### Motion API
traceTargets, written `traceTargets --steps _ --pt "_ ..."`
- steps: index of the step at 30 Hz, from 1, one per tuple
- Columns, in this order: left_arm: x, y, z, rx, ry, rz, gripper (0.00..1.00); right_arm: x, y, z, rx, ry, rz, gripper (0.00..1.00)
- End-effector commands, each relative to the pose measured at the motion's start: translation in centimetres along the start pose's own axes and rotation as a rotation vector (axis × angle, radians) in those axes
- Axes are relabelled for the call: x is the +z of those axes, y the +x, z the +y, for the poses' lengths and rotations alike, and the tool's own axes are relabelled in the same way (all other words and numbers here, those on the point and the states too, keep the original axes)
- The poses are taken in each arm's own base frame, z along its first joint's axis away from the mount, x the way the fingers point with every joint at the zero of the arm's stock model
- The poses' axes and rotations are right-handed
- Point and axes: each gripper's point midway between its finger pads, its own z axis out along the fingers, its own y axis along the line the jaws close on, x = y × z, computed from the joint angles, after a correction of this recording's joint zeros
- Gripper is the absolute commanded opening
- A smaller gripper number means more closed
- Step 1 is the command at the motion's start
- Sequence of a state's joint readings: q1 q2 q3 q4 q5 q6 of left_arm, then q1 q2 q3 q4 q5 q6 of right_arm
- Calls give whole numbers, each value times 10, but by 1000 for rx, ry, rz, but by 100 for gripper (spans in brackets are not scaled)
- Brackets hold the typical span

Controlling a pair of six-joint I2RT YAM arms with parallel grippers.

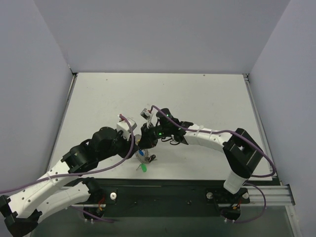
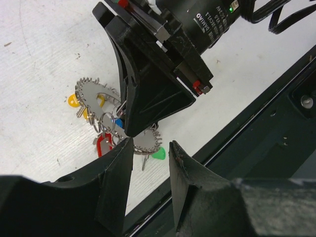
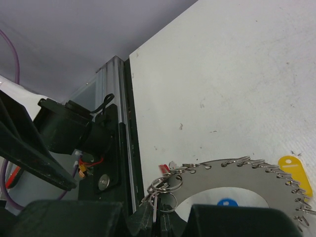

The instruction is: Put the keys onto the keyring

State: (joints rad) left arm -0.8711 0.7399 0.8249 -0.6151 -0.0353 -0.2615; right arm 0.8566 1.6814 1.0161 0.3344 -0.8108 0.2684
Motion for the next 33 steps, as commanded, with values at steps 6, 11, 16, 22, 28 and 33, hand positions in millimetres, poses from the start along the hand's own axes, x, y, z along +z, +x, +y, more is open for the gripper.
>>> traceTargets --steps 6,11,16,22,28,33 --pt "5 -6 11 14 -62 12 44 3 -34 9 -51 -77 -86 0" --pt "11 0 25 26 -113 52 47 5 -30 8 -43 -103 -71 0" --pt "11 -4 37 26 -142 60 56 6 -25 1 -30 -92 -60 0" --pt "14 2 50 -4 -125 81 57 14 -17 -13 1 -73 -30 0" --pt "26 0 48 -23 -108 78 56 25 -7 -30 31 -59 7 0" --pt "38 4 49 -49 -106 78 55 33 1 -49 75 -42 34 0"
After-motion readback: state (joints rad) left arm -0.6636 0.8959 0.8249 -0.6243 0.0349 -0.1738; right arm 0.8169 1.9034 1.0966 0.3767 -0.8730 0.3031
